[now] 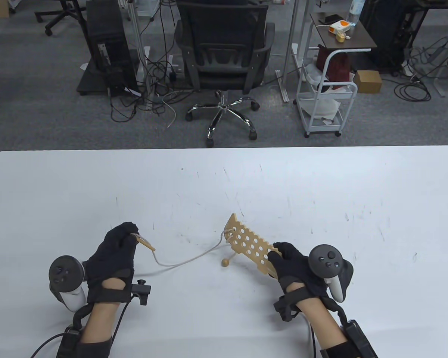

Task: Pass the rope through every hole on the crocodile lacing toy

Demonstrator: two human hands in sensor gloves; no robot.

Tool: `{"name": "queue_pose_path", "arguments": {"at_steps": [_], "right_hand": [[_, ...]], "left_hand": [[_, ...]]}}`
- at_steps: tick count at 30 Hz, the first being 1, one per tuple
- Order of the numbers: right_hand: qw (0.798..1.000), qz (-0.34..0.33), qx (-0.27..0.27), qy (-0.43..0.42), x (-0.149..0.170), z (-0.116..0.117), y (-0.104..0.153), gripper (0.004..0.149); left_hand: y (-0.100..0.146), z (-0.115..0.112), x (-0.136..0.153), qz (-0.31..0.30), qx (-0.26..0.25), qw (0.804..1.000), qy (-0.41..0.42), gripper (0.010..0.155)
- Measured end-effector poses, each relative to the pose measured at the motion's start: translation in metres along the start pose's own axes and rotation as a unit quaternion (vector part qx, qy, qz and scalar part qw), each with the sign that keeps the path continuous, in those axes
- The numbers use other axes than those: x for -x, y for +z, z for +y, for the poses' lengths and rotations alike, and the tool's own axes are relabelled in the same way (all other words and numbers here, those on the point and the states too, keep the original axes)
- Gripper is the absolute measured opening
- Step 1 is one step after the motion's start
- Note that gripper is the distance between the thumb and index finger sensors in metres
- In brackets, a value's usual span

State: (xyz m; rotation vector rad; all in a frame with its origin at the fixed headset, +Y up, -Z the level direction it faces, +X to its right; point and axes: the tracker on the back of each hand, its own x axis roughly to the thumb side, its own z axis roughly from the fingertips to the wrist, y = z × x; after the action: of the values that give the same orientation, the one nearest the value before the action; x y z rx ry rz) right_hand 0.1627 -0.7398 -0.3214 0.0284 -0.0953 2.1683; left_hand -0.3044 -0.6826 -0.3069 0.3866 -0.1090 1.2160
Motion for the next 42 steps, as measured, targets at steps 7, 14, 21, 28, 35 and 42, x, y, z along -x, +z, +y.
{"name": "queue_pose_path", "arguments": {"at_steps": [7, 14, 21, 28, 35, 42], "right_hand": [[0.999, -0.025, -0.034, -0.008, -0.011, 0.012, 0.007, 0.045], [0.997, -0.044, -0.064, -0.017, -0.021, 0.023, 0.013, 0.045], [0.994, -0.062, -0.087, -0.023, -0.027, 0.030, 0.018, 0.045], [0.990, -0.074, -0.114, -0.032, -0.031, 0.039, 0.021, 0.045], [0.987, -0.086, -0.128, -0.035, -0.035, 0.044, 0.024, 0.045], [0.987, -0.090, -0.132, -0.034, -0.035, 0.045, 0.025, 0.045]], "left_hand": [[0.004, -0.022, -0.005, -0.025, 0.046, 0.998, -0.029, 0.045], [0.010, -0.037, -0.013, -0.055, 0.070, 0.995, -0.054, 0.045], [0.016, -0.048, -0.021, -0.084, 0.087, 0.990, -0.075, 0.045], [0.020, -0.054, -0.024, -0.096, 0.096, 0.987, -0.081, 0.045], [0.022, -0.059, -0.025, -0.107, 0.106, 0.984, -0.092, 0.044], [0.024, -0.063, -0.028, -0.126, 0.111, 0.980, -0.109, 0.043]]}}
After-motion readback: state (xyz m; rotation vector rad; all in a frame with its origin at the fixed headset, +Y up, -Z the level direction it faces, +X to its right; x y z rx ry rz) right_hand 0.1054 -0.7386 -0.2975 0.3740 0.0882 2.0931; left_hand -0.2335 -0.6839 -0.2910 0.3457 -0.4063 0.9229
